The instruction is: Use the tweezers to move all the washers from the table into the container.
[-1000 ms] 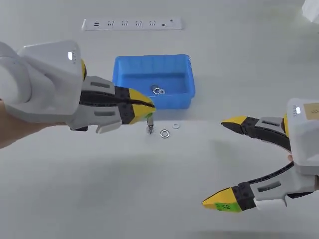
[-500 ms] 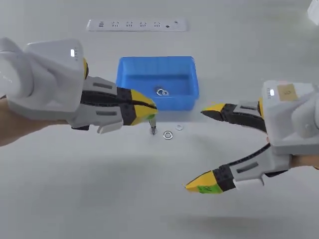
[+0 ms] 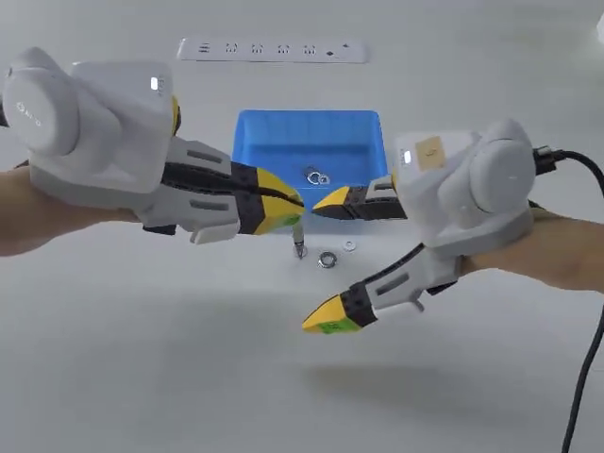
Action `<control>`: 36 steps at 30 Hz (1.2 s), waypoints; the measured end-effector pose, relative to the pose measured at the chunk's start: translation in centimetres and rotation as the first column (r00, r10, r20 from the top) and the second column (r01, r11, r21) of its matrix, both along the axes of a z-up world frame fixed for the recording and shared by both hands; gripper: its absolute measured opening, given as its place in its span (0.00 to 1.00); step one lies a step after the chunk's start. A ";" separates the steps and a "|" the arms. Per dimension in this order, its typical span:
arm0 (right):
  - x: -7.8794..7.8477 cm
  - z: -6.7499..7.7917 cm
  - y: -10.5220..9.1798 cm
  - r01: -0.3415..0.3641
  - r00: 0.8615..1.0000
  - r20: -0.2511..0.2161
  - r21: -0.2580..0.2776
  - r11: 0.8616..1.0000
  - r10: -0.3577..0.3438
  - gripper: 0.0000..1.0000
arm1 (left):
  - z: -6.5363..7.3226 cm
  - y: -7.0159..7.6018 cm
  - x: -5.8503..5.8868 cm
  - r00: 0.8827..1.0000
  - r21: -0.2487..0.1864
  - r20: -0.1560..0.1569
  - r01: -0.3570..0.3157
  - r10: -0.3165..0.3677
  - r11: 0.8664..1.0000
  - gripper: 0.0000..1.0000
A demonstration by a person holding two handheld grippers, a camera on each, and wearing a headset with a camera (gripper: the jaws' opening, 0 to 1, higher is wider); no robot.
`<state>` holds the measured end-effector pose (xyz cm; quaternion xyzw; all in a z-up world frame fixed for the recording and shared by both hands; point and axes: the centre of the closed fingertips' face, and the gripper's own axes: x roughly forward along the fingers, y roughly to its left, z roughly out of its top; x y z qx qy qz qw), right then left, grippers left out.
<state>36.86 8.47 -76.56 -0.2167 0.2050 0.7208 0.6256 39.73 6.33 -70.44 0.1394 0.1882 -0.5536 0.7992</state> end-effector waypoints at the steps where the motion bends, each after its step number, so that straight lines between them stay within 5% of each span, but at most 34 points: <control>1: 0.1 -0.1 0.2 -0.004 1.000 0.003 -0.002 1.000 0.004 0.72 | 0.0 0.0 0.0 1.000 0.003 0.000 0.003 -0.003 1.000 0.05; 13: 2.0 -0.7 1.2 -0.010 0.999 0.041 -0.016 1.000 0.011 0.31 | -0.3 0.2 -0.1 1.000 0.013 -0.017 0.009 -0.009 1.000 0.05; 21: 2.6 0.0 1.3 -0.004 0.999 0.037 0.009 1.000 0.003 0.16 | -0.3 0.3 -0.2 1.000 0.021 -0.019 0.007 -0.007 1.000 0.05; 36: 2.2 -0.2 1.0 -0.037 0.997 0.066 -0.018 0.999 0.038 0.10 | -0.3 -0.3 -0.2 1.000 0.004 -0.025 -0.002 0.002 1.000 0.06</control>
